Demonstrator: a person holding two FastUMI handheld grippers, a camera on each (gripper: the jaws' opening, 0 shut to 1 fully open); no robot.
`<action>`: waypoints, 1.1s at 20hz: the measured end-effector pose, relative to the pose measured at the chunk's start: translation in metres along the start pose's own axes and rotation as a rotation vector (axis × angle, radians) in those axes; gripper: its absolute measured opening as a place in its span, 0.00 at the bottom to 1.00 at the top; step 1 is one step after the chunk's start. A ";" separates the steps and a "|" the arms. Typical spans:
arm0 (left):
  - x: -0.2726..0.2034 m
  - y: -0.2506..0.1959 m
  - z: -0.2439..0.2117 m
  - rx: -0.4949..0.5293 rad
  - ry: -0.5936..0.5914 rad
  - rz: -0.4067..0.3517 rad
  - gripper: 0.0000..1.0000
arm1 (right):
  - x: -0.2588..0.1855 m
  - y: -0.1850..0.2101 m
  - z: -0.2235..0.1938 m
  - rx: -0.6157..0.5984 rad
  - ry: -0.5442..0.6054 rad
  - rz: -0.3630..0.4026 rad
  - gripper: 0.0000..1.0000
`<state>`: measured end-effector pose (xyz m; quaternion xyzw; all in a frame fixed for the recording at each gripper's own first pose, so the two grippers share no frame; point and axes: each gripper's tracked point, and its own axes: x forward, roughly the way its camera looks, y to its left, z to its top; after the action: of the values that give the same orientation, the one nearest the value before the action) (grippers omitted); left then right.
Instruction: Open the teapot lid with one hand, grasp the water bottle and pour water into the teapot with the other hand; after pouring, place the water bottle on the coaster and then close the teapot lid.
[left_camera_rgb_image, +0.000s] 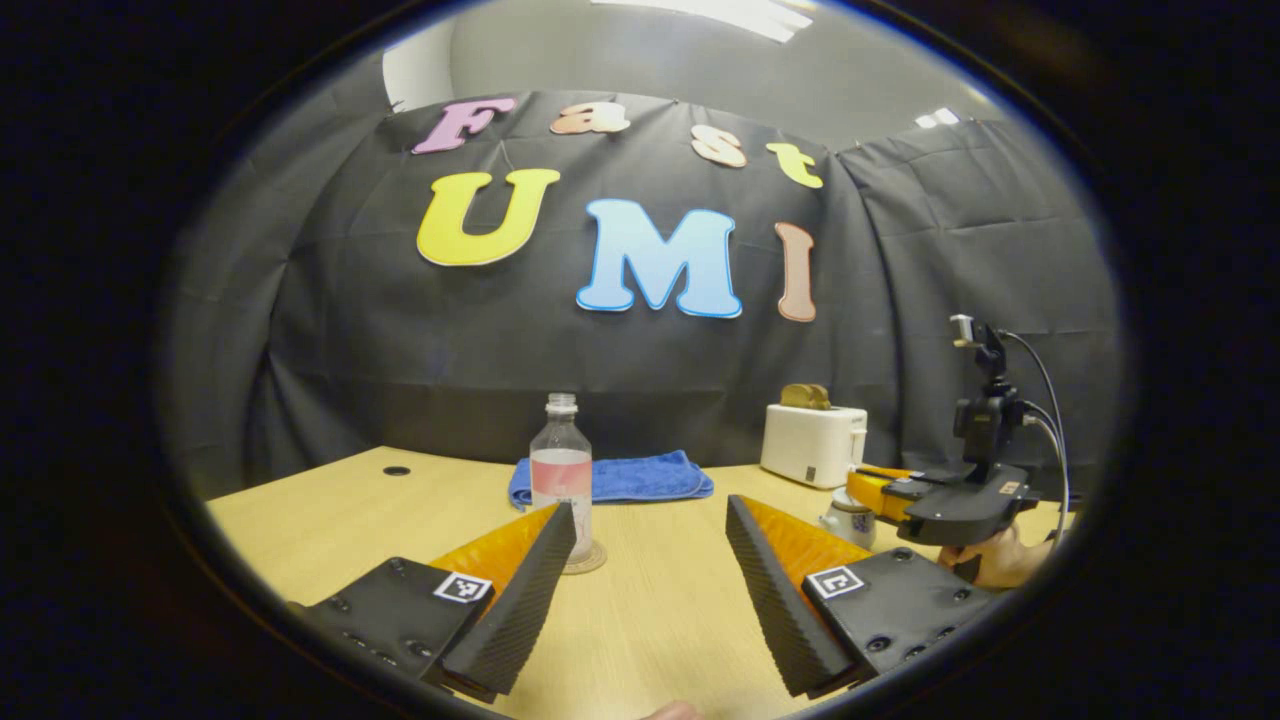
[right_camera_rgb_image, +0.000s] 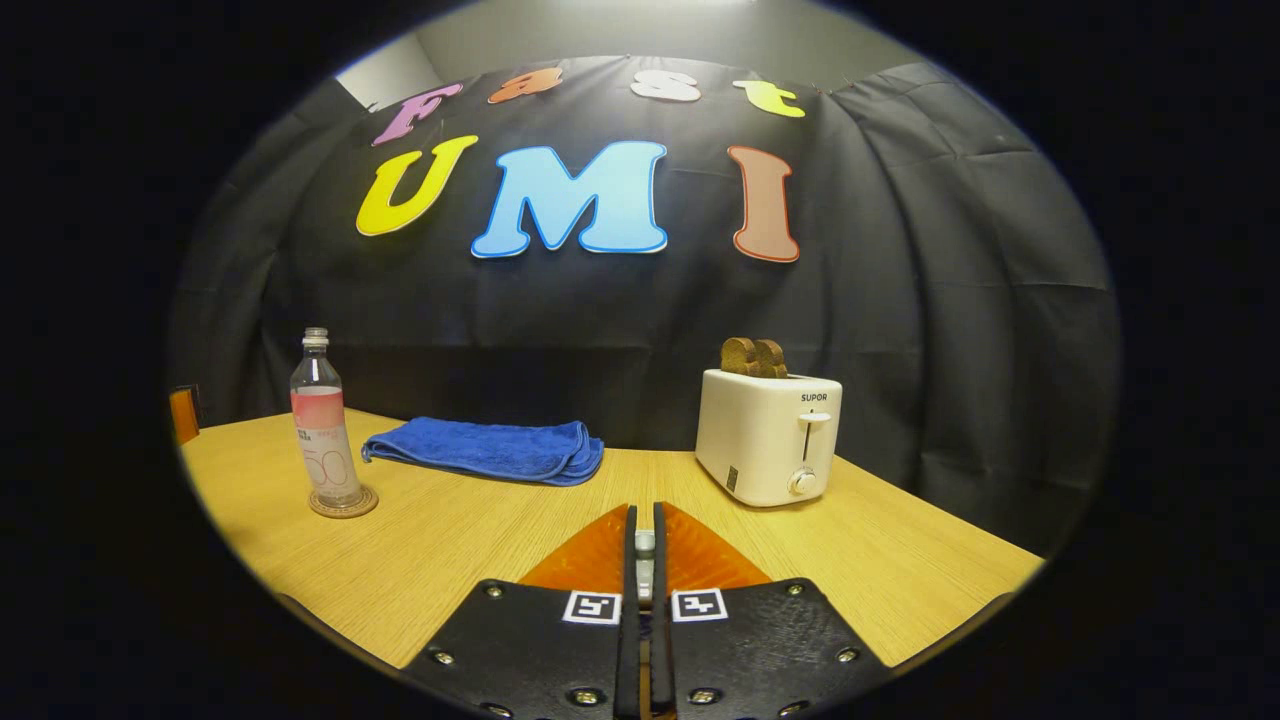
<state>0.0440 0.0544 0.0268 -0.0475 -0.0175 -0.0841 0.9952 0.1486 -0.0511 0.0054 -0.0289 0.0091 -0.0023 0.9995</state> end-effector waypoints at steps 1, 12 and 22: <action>-0.001 0.000 -0.001 0.001 0.006 0.002 1.00 | 0.000 0.000 -0.001 0.006 0.005 -0.002 0.04; -0.007 0.006 -0.003 0.018 0.003 0.030 1.00 | -0.004 -0.003 -0.003 -0.013 0.027 -0.027 0.11; -0.028 -0.020 -0.027 0.037 0.028 0.063 1.00 | -0.132 0.022 0.012 0.048 -0.033 0.002 0.58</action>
<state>0.0134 0.0367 0.0004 -0.0287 -0.0038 -0.0530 0.9982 0.0164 -0.0274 0.0190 -0.0051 -0.0073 -0.0013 1.0000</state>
